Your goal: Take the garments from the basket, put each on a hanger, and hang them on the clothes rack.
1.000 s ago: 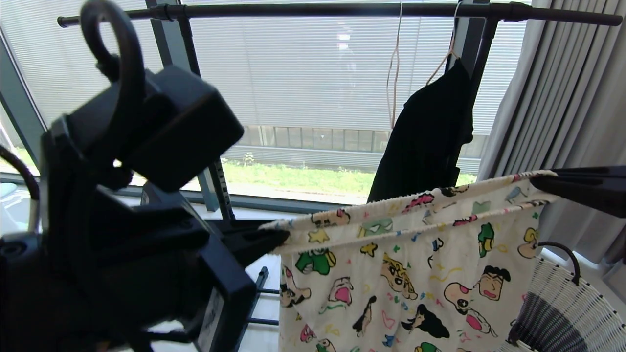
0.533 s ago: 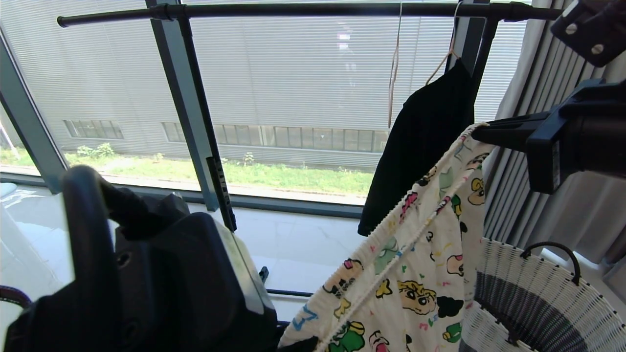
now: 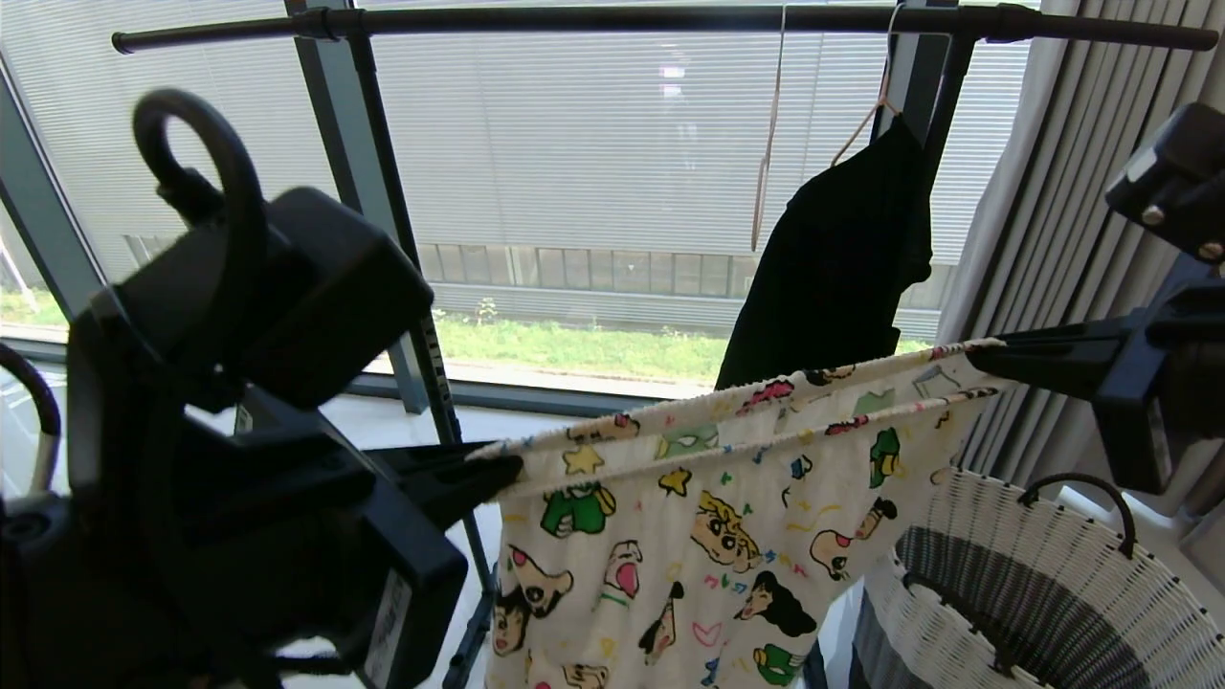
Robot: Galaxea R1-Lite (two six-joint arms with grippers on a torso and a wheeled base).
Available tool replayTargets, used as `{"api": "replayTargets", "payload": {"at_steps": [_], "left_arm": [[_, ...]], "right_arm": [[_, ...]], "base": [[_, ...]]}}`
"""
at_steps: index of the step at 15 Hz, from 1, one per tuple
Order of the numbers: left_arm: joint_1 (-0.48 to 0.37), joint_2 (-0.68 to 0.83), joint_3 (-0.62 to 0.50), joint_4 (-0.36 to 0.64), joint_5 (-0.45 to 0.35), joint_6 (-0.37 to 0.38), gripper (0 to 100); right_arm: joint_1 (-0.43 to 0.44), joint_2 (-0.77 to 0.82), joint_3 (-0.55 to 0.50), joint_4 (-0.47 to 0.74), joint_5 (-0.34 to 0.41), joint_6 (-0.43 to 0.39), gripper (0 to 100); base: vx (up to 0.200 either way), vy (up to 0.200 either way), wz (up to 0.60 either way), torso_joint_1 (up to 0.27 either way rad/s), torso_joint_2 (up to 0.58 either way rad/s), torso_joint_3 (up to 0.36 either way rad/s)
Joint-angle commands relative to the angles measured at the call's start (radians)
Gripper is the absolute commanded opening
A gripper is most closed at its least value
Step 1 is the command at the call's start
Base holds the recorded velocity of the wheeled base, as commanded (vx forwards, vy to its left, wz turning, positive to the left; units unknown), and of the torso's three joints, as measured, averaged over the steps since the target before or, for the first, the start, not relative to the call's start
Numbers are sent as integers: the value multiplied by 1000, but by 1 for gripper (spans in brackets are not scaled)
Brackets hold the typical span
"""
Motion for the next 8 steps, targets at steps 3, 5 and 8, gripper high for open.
{"api": "replayTargets", "payload": {"at_steps": [3, 5, 8], "left_arm": [[65, 15, -27, -74, 2, 3, 0], [55, 27, -25, -74, 2, 2, 0], [56, 47, -25, -74, 4, 5, 0]], "right_arm": [[1, -55, 10, 24, 1, -25, 0], [3, -64, 11, 65, 1, -23, 100], [20, -133, 74, 82, 3, -23, 100]], "base": [[0, 0, 0, 0, 0, 0], [0, 0, 0, 0, 0, 0], [0, 0, 0, 0, 0, 0]]}}
